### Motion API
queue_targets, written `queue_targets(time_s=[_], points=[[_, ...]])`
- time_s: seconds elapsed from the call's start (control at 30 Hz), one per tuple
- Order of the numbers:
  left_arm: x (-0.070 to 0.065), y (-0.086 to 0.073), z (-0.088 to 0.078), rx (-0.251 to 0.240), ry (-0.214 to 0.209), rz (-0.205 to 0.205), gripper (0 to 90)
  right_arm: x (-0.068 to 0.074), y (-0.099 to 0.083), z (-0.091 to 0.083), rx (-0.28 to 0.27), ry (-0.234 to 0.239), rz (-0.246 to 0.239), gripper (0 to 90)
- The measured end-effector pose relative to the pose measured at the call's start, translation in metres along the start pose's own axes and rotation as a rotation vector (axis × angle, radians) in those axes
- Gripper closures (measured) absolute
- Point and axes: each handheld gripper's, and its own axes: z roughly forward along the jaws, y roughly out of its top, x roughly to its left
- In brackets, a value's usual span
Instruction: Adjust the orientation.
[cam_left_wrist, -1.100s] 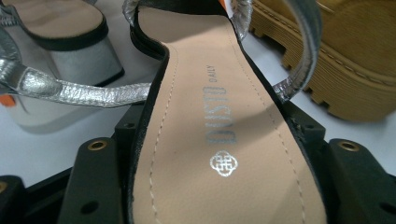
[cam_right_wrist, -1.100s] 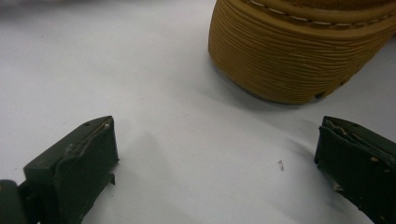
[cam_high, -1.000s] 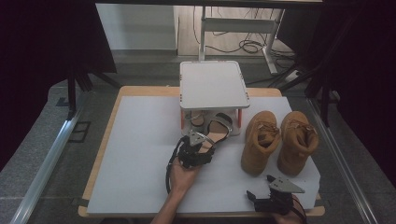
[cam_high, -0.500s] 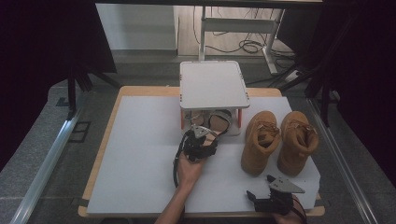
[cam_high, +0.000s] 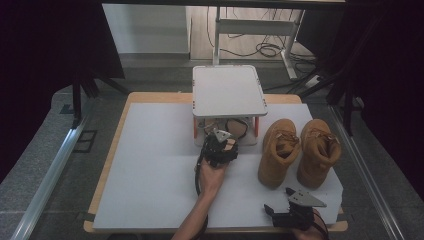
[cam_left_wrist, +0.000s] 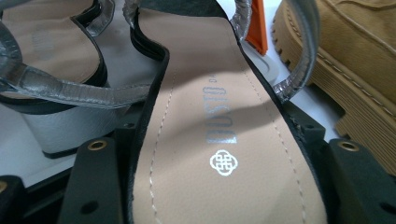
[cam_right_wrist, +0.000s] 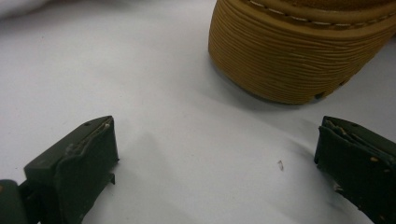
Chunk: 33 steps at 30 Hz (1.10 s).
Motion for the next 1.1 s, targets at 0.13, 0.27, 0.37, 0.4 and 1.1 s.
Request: queue_targets(time_s=[0.13,0.27,0.37,0.4,1.1], points=[[0.000,0.002,0.007,0.006,0.025,-0.002,39.4,0.000,0.000,0.000,0.000,0.000,-0.001,0.0],[-0.001,0.004,0.013,0.002,0.043,-0.017,39.3,0.000,0.000,0.000,0.004,0.002,-0.001,0.0],[-0.003,0.006,0.017,0.004,0.058,-0.026,39.3,0.000,0.000,0.000,0.004,0.002,-0.003,0.0],[-0.003,0.007,0.019,0.003,0.061,-0.026,39.3,0.000,0.000,0.000,0.004,0.001,-0.002,0.0],[-0.008,0.019,0.049,0.007,0.108,-0.029,39.2,-0.001,0.000,0.000,0.000,0.001,-0.006,0.0]])
